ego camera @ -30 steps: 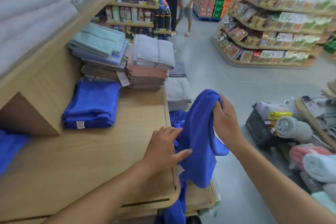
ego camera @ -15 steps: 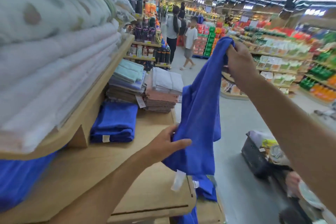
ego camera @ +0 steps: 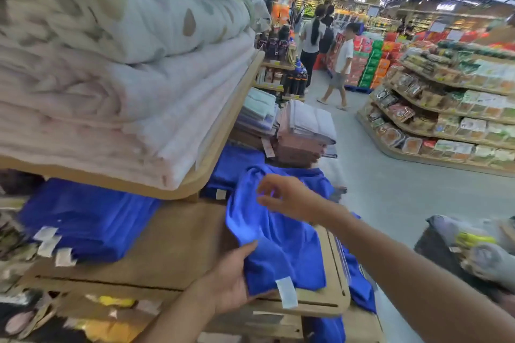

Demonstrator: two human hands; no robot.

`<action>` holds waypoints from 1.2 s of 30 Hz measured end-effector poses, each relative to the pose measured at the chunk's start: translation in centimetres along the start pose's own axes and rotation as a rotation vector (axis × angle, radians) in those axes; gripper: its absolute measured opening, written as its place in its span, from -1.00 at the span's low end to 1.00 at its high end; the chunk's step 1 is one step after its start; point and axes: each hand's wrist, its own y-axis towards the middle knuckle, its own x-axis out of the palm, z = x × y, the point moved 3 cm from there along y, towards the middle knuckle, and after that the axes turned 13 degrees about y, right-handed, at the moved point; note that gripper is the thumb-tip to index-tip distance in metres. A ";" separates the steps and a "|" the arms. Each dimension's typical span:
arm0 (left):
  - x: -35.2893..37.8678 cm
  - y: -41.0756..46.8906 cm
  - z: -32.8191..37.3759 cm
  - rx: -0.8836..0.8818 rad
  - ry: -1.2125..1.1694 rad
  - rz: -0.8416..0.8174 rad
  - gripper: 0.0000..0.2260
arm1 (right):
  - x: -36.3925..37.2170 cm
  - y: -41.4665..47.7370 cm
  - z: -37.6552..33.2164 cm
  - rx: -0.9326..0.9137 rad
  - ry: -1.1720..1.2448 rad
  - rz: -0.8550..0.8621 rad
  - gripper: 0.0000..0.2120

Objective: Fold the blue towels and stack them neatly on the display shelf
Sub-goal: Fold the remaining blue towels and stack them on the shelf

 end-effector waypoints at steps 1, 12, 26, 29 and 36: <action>-0.6 0.3 -0.3 -0.005 -0.053 -0.011 -0.59 | 2.4 -2.2 0.3 -0.007 0.017 -0.066 -0.82; -2.4 2.5 -0.9 -0.156 0.082 -0.059 -0.44 | 9.2 -11.3 3.1 -0.056 0.184 0.024 -0.96; 10.2 14.9 11.1 1.033 2.251 0.189 -0.77 | 8.1 -16.2 5.2 0.180 0.834 0.441 -0.88; 11.5 18.5 10.1 0.849 2.674 0.139 -0.63 | 7.9 -17.2 5.6 0.236 0.878 0.533 -0.89; 12.2 20.1 10.9 0.815 2.471 0.190 -0.80 | 6.9 -18.5 6.9 0.283 0.829 0.620 -0.89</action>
